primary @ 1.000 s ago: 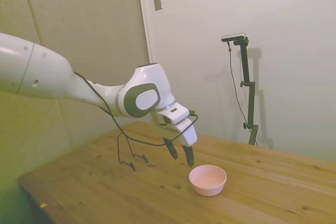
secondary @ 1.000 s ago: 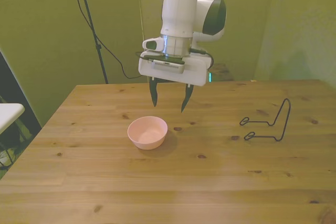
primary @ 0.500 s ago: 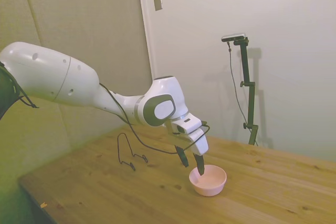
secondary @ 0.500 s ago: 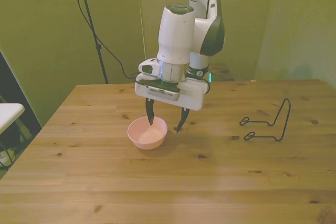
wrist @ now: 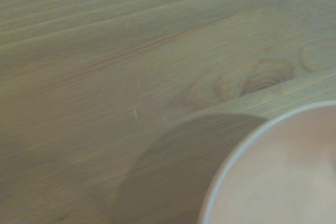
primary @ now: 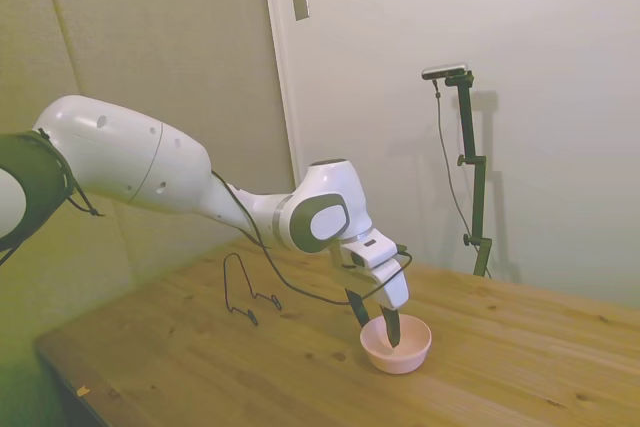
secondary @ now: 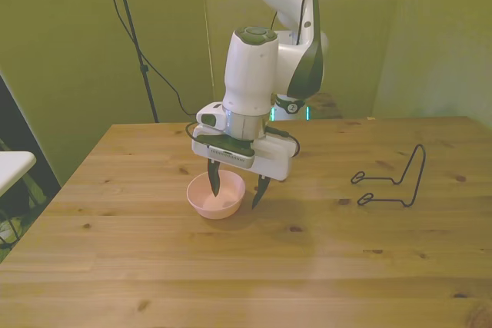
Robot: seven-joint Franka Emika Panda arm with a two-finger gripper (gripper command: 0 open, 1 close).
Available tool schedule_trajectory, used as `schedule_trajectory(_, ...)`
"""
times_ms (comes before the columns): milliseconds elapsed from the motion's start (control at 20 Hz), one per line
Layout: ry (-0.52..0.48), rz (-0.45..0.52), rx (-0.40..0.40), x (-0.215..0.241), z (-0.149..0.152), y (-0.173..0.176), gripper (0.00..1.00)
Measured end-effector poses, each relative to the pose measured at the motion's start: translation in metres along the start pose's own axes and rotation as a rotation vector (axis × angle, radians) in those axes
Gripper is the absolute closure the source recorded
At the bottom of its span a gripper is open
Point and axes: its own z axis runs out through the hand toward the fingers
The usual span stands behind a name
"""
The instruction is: Load the bowl
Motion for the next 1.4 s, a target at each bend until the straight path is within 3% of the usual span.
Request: schedule_trajectory(1400, -0.023, 0.001, 0.024, 0.0069, -0.0015, 0.0061, 1.0)
